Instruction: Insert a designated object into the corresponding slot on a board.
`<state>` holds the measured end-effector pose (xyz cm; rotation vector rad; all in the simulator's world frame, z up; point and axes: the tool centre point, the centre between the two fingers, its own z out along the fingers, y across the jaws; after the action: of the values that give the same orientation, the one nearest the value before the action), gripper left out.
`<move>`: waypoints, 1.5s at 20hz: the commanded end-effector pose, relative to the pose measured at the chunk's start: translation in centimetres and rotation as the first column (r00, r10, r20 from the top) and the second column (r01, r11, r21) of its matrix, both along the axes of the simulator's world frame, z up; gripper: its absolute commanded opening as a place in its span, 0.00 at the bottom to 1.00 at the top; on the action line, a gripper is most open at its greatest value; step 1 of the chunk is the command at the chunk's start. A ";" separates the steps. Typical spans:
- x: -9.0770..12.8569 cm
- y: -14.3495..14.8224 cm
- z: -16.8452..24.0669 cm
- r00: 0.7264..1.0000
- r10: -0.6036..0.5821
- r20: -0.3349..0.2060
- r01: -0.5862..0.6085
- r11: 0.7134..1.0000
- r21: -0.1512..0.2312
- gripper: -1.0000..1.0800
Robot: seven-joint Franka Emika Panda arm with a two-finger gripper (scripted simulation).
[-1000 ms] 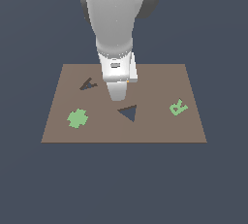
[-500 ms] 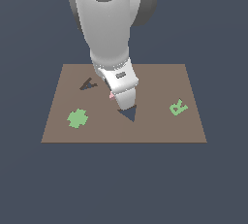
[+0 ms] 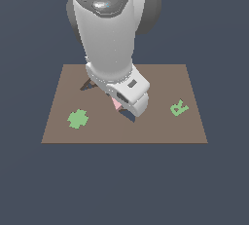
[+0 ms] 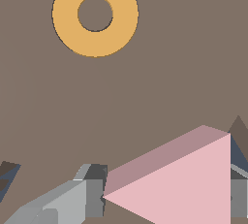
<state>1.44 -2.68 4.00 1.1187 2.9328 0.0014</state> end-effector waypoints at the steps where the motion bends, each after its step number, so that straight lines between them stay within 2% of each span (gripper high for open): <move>1: 0.8 0.4 0.0 0.995 0.097 0.000 -0.097 0.995 0.000 0.00; 10: 2.9 1.9 0.1 0.935 0.355 -0.001 -0.355 0.935 -0.001 0.00; 19: 3.8 3.0 0.1 0.870 0.492 -0.001 -0.492 0.870 -0.001 0.00; 24: 4.0 3.3 0.1 0.854 0.521 -0.001 -0.521 0.854 -0.001 0.00; 30: 4.0 3.3 -0.4 0.853 0.521 -0.002 -0.521 0.853 0.000 0.00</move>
<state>5.41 0.62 3.86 0.2848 3.1268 -0.0001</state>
